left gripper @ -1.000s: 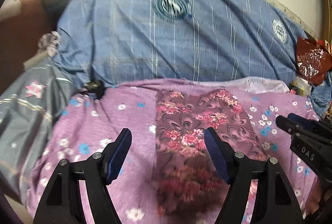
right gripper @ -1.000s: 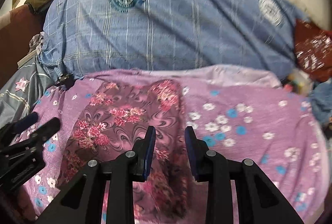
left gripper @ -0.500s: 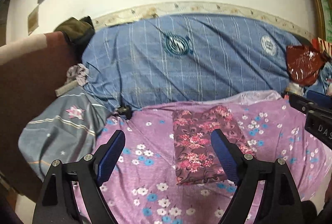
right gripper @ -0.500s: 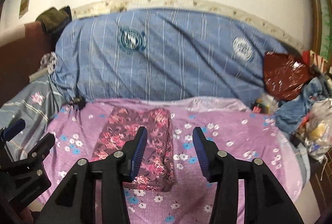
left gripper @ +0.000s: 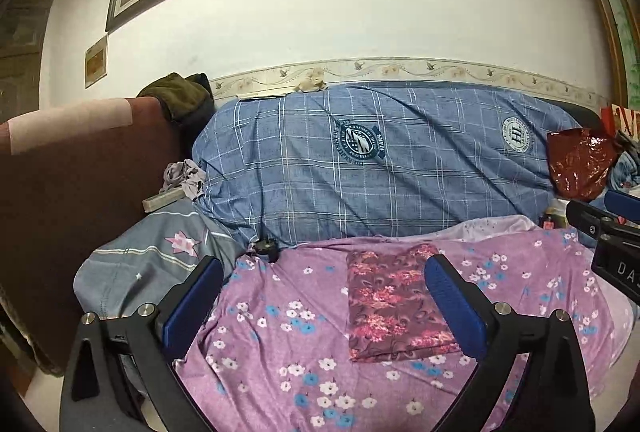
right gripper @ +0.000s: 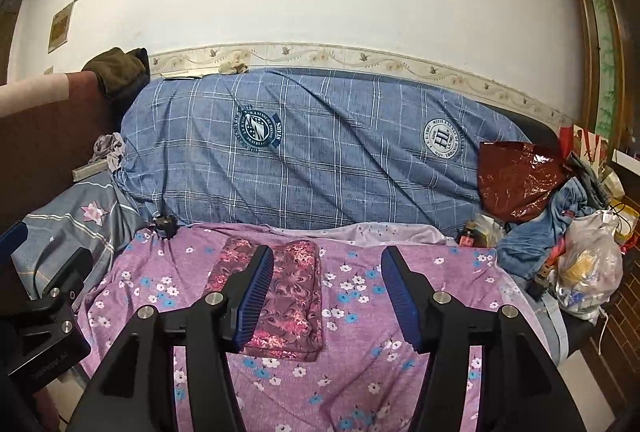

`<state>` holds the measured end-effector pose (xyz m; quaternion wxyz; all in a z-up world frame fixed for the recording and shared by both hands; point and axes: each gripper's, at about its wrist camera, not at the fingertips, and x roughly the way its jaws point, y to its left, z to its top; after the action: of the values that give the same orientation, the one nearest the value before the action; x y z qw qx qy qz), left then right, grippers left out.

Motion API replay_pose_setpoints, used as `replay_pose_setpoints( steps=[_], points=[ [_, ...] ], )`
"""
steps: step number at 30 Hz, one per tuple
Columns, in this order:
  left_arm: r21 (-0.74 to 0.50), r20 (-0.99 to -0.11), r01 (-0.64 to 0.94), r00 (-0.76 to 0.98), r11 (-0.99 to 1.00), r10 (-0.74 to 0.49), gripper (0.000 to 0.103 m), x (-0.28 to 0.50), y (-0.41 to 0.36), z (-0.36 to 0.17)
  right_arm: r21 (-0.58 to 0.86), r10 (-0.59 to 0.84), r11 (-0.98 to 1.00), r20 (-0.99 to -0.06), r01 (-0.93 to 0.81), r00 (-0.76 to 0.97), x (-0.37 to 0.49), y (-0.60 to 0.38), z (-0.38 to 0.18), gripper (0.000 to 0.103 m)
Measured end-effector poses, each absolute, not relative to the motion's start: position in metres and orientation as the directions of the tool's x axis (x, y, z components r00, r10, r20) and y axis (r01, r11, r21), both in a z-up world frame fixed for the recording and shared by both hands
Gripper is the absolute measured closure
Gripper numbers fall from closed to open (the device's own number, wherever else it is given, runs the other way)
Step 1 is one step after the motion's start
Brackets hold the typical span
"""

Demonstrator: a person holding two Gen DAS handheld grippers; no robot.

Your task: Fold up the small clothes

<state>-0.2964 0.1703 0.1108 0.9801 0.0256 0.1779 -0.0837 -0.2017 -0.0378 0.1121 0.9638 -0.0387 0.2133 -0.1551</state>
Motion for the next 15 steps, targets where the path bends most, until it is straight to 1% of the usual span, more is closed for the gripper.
replay_pose_setpoints(
  steps=[15],
  points=[
    [0.013, -0.343, 0.173, 0.926, 0.985, -0.158, 0.001, -0.3, 0.182, 0.129, -0.141, -0.333, 0.943, -0.358, 0.302, 0.873, -0.231, -0.037, 0.126, 0.042]
  ],
)
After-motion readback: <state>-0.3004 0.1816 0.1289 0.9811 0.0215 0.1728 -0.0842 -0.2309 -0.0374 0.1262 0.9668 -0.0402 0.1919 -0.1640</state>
